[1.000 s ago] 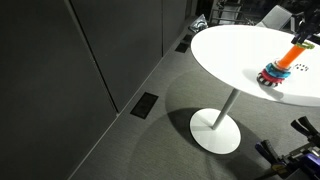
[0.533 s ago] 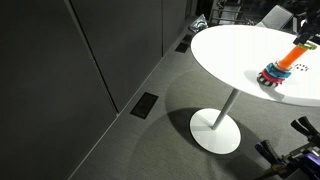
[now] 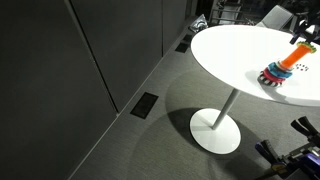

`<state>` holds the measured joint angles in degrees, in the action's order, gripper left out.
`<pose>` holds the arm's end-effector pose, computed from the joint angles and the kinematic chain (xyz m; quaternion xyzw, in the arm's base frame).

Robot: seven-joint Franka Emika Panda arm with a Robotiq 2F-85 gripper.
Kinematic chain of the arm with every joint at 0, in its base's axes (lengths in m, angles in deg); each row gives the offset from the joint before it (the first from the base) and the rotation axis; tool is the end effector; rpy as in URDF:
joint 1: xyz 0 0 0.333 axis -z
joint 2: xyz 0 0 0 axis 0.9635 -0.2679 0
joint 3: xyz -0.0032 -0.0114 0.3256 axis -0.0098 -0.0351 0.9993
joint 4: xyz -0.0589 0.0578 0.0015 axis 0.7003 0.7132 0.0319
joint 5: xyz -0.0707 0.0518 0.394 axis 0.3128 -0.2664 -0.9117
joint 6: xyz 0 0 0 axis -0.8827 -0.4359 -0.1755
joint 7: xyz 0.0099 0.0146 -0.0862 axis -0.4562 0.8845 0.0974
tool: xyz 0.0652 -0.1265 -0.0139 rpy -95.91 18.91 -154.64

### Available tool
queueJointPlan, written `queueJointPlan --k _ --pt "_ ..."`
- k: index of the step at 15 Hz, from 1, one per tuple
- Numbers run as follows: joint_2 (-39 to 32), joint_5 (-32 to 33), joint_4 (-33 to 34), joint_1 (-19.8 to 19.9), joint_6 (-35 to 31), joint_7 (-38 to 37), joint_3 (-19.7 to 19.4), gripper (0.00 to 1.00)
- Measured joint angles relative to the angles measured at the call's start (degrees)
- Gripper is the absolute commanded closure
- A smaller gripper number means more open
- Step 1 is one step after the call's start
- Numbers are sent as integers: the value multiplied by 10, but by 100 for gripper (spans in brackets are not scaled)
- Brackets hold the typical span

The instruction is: Pick up the green ring from the table and stack it on the rings stacking stand

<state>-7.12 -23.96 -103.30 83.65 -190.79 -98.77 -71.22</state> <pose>0.5007 -0.1727 0.2887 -0.9417 0.3335 0.0417 0.0134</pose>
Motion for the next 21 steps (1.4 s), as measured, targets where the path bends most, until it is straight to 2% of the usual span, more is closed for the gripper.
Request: queueJointPlan --k 2,3,21 --pt "0 3 -5 0 -3 0 0 4" --pt "0 4 -7 0 -4 0 0 0" --pt "-4 3 -37 0 -51 0 4 0"
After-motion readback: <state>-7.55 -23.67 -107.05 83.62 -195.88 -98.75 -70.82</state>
